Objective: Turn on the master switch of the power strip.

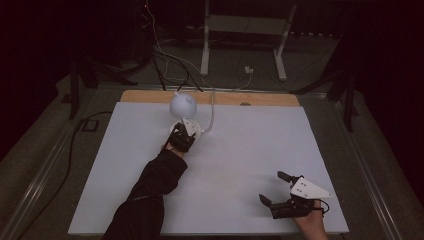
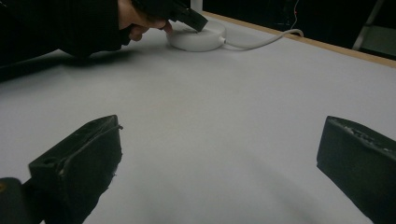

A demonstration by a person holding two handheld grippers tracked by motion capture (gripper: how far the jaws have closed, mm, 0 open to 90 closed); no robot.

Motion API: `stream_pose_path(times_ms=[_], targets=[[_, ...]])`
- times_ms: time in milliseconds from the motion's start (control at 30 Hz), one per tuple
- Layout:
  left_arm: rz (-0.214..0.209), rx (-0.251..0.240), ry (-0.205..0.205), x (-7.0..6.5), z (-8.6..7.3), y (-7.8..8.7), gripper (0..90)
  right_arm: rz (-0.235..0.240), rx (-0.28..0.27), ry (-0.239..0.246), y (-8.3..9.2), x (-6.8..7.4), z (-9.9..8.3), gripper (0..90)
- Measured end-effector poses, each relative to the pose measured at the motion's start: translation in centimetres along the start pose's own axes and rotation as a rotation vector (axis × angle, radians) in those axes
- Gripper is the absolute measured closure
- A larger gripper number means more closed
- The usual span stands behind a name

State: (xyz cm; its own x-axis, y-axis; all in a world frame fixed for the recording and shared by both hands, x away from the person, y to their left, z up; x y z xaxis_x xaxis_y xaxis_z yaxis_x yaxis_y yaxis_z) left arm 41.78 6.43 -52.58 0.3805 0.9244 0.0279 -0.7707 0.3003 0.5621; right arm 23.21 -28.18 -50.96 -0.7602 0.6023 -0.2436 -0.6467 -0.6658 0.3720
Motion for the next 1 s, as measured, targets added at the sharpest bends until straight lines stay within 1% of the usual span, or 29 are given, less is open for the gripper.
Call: stream_pose_path(times_ms=[33,67,200,333,467,600,700,767,800,833,900,933,967,1000], targets=[[0.014,-0.001,-0.005,-0.1,0.0,-0.1,90.0,0.0,-0.001,0.001,0.0,0.0,0.0,0.0],[0.017,0.0,-0.003,-0.1,0.0,-0.1,90.0,0.0,-0.001,0.001,0.0,0.0,0.0,0.0],[0.019,0.006,-0.012,-0.1,0.1,-0.1,90.0,0.002,-0.001,0.002,0.0,0.0,0.0,0.0],[0.031,0.026,-0.033,-0.3,0.3,-0.1,90.0,0.001,0.001,-0.001,0.0,0.0,0.0,0.0],[0.021,0.032,-0.045,-0.2,0.3,-0.1,90.0,0.001,0.0,0.003,0.0,0.1,0.0,0.0],[0.021,0.044,-0.065,-0.3,0.5,-0.1,90.0,0.002,0.001,0.002,0.0,0.1,0.0,0.0],[0.025,0.052,-0.072,-0.3,0.6,-0.1,90.0,0.002,0.0,0.001,0.0,0.0,0.0,0.0],[0.025,0.06,-0.087,-0.4,0.6,-0.2,90.0,0.003,0.002,-0.002,-0.1,0.1,0.0,0.0],[0.013,0.067,-0.091,-0.3,0.7,-0.1,90.0,0.003,0.002,0.0,-0.1,0.1,0.0,0.0],[-0.046,0.09,-0.087,-0.4,1.0,-0.1,90.0,0.003,0.002,0.002,-0.1,0.1,0.0,0.0],[-0.053,0.097,-0.079,-0.6,1.1,-0.1,90.0,0.004,0.002,0.002,-0.1,0.1,0.0,0.0],[0.026,0.091,-0.13,-1.2,1.2,-0.5,90.0,0.003,0.004,0.001,-0.1,0.1,0.0,0.0],[0.046,0.086,-0.141,-1.4,1.2,-0.6,90.0,0.002,0.004,0.001,-0.1,0.1,0.0,0.0],[0.046,0.086,-0.141,-1.4,1.2,-0.6,90.0,0.001,0.004,0.003,0.0,0.1,0.0,0.0]])
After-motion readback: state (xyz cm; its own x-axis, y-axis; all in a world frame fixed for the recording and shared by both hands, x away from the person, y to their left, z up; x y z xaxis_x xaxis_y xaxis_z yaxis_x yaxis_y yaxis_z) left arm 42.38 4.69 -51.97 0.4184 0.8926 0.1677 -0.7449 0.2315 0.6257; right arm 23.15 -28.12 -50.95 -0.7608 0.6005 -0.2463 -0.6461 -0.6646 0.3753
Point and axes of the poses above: each handheld gripper's, and its own axes: y roughly backward along the jaws, z roughly out of its top, x roughly to its left, the point moved 1 cm from there along -y, roughly forward along the jaws, and after that the axes turned 14 degrees about y, right-handed, at the moved point
